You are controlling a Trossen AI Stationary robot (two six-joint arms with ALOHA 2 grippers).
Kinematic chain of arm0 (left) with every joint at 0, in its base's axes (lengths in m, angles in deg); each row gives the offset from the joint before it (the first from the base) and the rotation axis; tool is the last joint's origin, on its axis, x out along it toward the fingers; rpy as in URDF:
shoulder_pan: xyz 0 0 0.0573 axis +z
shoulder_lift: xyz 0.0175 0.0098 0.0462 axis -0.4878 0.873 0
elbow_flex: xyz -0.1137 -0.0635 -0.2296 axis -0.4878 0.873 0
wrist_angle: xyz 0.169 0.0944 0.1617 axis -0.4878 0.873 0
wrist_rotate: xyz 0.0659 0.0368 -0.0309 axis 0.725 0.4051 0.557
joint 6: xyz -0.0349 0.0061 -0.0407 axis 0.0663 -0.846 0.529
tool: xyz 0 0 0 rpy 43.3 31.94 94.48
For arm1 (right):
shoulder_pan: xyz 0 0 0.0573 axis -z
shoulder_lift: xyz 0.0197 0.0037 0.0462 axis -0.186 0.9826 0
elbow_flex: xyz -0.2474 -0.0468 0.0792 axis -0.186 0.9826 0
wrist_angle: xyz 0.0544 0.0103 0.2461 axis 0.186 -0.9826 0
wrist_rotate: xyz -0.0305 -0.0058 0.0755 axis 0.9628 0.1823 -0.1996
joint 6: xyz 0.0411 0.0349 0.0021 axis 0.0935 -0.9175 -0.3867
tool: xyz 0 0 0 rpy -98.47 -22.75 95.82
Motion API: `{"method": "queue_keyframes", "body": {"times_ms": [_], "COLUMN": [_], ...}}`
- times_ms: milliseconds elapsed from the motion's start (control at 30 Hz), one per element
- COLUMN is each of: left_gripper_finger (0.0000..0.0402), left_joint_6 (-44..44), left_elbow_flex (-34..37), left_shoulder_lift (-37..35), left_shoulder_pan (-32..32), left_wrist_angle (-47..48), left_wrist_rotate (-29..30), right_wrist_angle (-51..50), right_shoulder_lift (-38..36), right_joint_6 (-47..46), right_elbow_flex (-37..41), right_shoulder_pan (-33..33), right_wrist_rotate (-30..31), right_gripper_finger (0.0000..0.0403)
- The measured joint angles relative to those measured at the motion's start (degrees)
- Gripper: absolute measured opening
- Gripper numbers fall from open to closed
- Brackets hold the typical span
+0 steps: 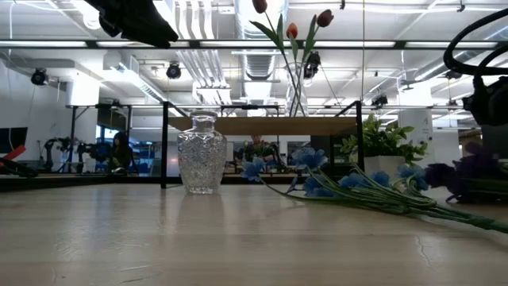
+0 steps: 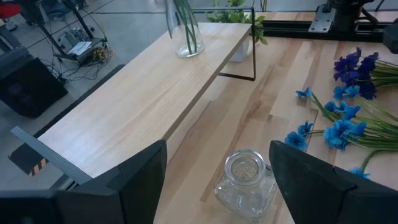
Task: Pick and place flowers into a vace then onto a shelf
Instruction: Put the purple flowers into the left transparent vase
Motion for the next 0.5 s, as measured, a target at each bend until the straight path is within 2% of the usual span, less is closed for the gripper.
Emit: {"method": "queue_keyframes", "body": {"times_ms": [267, 500], "left_gripper_finger": [0.0267, 0.0267], "left_joint_6": [0.11, 0.09], "left_elbow_flex": [-0.02, -0.02], "left_shoulder_lift": [0.0, 0.0], "left_shoulder_pan": [0.35, 0.34], "left_wrist_angle": [-0.48, -1.13], "left_wrist_rotate": [0.05, 0.07], "right_wrist_angle": [-0.26, -0.68], "right_shoulder_lift": [-0.43, -3.19], "right_joint_6": [0.02, -0.24], "right_elbow_flex": [0.1, -0.07], "right_shoulder_pan": [-0.04, -0.03], "right_wrist_rotate": [0.71, 3.92], "right_gripper_finger": [0.0176, 0.0195]}}
